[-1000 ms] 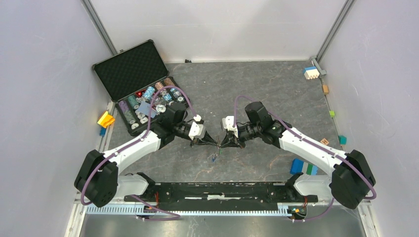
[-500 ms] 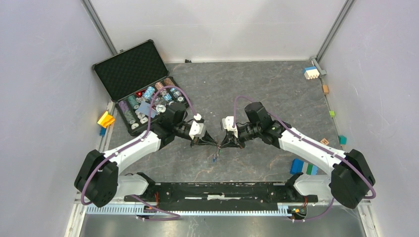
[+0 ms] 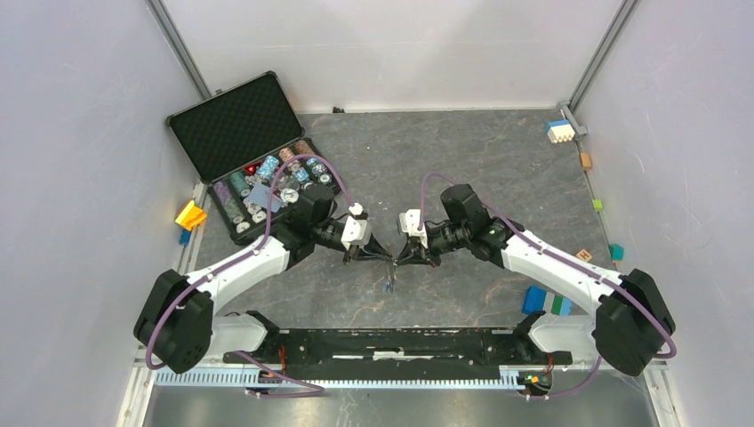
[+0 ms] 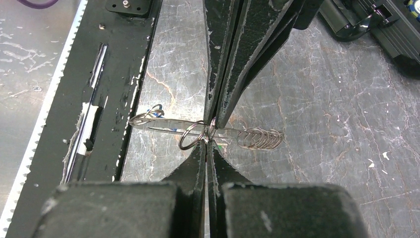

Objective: Put the keys on the keyring

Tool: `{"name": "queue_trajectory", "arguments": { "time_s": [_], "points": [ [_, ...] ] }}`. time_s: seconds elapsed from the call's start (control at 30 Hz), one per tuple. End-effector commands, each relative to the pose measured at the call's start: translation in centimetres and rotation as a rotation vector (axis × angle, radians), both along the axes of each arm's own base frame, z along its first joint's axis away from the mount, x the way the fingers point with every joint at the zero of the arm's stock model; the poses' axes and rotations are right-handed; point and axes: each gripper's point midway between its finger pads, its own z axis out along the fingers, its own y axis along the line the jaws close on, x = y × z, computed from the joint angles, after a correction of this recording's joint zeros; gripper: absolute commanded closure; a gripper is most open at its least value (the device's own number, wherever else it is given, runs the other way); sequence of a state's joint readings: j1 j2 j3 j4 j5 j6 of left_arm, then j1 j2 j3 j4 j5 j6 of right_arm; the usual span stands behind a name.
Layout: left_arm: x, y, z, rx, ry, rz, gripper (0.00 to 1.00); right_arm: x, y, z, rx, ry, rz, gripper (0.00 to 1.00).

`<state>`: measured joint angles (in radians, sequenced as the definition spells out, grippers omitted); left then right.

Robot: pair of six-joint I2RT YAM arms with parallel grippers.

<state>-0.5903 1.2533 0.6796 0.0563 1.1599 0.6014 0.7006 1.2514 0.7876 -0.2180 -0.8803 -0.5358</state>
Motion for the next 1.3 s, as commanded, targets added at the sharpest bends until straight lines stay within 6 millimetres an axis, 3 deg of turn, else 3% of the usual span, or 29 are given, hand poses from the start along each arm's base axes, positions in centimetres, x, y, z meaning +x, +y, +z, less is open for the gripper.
{"name": "queue_trajectory", "arguments": {
  "time_s": [0.0, 0.63, 1.1, 1.27],
  "points": [
    [-0.1, -0.1, 2.0, -0.063, -0.051, -0.021, 0.98, 0.0, -0.2, 0.0, 0.0, -0.022, -0.012, 1.0],
    [-0.4, -0.2, 2.9, -0.113, -0.009, -0.032, 0.98, -0.3, -0.4, 0.3, 0.026, -0.053, -0.013, 1.0],
    [-0.9, -0.1, 2.4, -0.125, -0.005, -0.059, 0.98, 0.4, -0.6, 2.5, 0.073, -0.114, -0.052, 1.0],
    [-0.2, -0.3, 2.9, -0.149, -0.006, -0.016, 0.98, 0.3, -0.9, 2.7, 0.107, -0.084, -0.075, 1.0]
  ]
}}
